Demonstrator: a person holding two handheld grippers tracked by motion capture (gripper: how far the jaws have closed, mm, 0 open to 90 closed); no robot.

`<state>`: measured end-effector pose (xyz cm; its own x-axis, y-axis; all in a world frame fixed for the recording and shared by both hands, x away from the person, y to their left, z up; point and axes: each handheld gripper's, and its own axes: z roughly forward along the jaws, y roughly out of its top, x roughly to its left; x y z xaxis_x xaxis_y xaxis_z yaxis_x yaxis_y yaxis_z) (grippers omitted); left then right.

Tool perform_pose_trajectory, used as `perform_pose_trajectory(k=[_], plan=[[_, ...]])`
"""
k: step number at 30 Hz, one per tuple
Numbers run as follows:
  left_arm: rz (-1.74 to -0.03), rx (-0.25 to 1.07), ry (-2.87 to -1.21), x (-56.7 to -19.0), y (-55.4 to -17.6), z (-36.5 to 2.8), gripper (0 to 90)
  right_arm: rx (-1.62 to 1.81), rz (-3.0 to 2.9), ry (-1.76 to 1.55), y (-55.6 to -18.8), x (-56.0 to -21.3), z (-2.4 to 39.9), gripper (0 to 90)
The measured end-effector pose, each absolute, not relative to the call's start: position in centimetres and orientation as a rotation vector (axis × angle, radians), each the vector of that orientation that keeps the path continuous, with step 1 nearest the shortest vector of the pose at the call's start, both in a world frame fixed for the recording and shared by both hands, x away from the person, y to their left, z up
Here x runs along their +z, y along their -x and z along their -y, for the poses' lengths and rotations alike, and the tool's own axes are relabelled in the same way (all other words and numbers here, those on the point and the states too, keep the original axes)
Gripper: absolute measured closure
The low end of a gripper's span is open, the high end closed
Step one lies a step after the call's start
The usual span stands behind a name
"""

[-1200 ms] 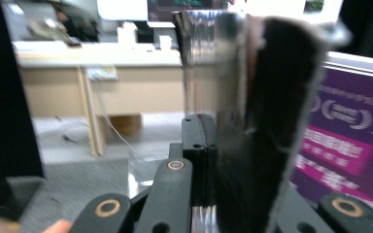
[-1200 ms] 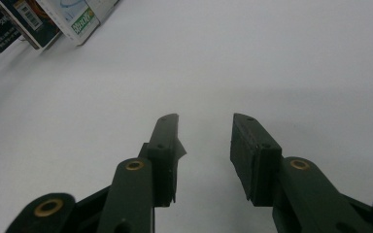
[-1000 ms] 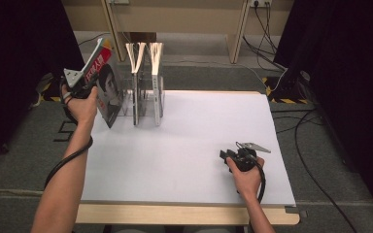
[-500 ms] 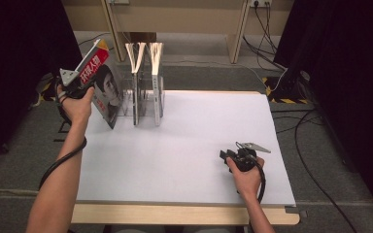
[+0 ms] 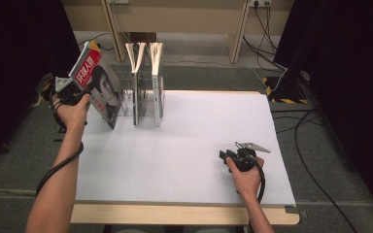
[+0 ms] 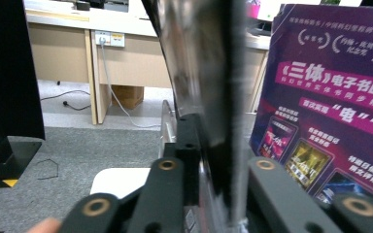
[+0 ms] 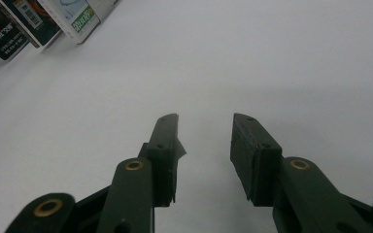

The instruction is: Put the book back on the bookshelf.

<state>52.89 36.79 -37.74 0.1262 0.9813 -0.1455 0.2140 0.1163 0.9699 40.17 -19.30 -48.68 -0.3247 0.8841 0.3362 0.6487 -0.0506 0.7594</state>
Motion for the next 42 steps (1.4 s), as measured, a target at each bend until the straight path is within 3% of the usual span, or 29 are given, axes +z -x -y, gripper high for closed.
perform_pose_trajectory(k=[10, 23, 28, 30, 34, 42], plan=[[-1.300, 1.016, -1.377, -37.7, -53.0, -37.1, 81.8, 1.312, -1.966, -1.652, -40.2, -48.7, 19.4, 63.0], [-1.318, 0.974, -1.358, -38.1, -52.9, -37.4, 78.4, 1.314, -1.970, -1.652, -40.1, -48.7, 19.3, 62.9], [-1.325, 0.944, -1.333, -37.9, -52.9, -37.6, 72.1, 1.315, -1.968, -1.651, -40.1, -48.7, 19.3, 62.8], [-1.321, 0.943, -1.341, -37.6, -52.9, -37.6, 79.9, 1.315, -1.970, -1.652, -40.1, -48.7, 19.3, 62.8], [-1.268, 1.001, -1.359, -36.9, -53.0, -37.0, 85.5, 1.315, -1.967, -1.655, -40.2, -48.7, 19.2, 62.8], [-1.171, 1.096, -1.436, -37.5, -53.2, -35.4, 83.3, 1.314, -1.969, -1.667, -40.1, -48.8, 19.4, 62.8]])
